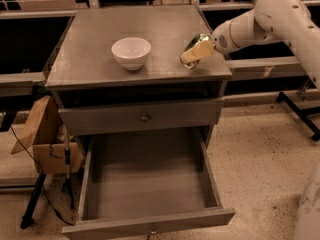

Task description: Pick green can from middle drawer and place on counter

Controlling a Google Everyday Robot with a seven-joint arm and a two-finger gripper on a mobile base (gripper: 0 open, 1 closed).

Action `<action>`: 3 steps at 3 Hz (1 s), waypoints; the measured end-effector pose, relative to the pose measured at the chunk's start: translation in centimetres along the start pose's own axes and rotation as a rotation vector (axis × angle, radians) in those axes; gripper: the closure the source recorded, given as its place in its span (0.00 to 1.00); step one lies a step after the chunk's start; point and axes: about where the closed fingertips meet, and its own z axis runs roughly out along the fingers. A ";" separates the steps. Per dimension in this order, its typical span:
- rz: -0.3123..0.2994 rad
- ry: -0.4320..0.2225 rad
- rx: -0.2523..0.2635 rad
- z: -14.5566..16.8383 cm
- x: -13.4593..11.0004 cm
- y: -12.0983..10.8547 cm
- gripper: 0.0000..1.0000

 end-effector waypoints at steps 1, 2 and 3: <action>0.041 -0.056 -0.029 1.2 -0.8 0.0 0.85; 0.065 -0.072 -0.046 2.0 -1.1 0.0 0.61; 0.070 -0.074 -0.050 2.1 -1.1 0.0 0.36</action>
Offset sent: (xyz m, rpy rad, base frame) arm 0.0212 0.0153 -0.0019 0.1419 0.0109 -0.0101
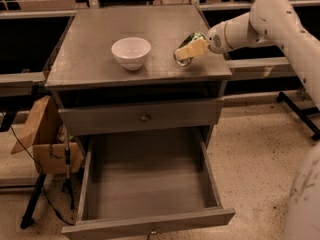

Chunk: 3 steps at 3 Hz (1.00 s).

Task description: Pick green can from middle drawer and place on counter

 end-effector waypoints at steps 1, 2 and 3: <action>0.000 0.000 0.000 0.0 0.0 0.0 0.14; 0.000 0.000 0.000 0.0 0.0 0.0 0.00; 0.000 0.000 0.000 0.0 0.0 0.0 0.00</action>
Offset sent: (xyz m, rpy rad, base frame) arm 0.0000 0.0000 0.0000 0.0000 0.0000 0.0000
